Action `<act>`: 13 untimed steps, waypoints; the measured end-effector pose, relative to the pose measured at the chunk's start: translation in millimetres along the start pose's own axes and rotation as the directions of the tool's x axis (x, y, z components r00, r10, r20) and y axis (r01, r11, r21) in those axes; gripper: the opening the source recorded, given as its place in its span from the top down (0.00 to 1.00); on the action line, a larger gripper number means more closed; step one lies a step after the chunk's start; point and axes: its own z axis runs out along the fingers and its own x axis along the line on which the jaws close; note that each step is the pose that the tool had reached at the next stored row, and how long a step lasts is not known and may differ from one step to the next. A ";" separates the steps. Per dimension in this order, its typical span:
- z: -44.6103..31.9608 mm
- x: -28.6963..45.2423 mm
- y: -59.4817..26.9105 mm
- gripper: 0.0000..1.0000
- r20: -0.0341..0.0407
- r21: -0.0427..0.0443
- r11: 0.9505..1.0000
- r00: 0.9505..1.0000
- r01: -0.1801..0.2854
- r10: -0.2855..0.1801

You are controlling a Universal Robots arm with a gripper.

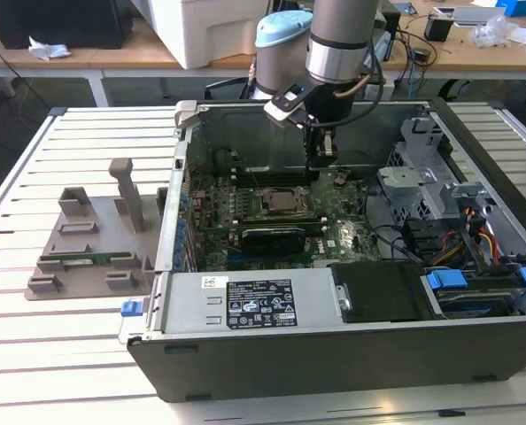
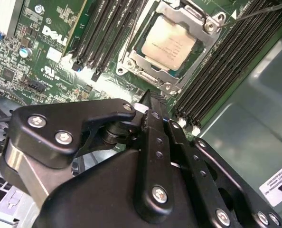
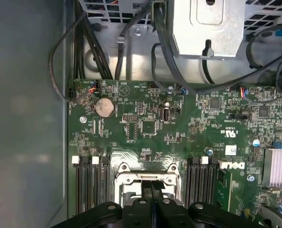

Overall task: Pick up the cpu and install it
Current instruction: 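Close the cpu cover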

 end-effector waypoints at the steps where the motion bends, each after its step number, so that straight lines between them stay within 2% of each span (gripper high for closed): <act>1: 1.3 0.1 -1.9 0.89 0.000 0.000 1.000 1.000 0.000 0.000; 3: 6.5 0.5 -9.7 0.89 0.000 0.000 1.000 1.000 0.000 0.000; 6: 17.6 1.6 -32.9 0.89 0.000 0.000 1.000 1.000 0.001 -0.001; 7: 20.1 1.8 -37.7 0.89 0.000 0.000 1.000 1.000 0.001 -0.001; 13: 24.7 2.2 -50.7 0.89 0.000 0.000 1.000 1.000 0.001 -0.001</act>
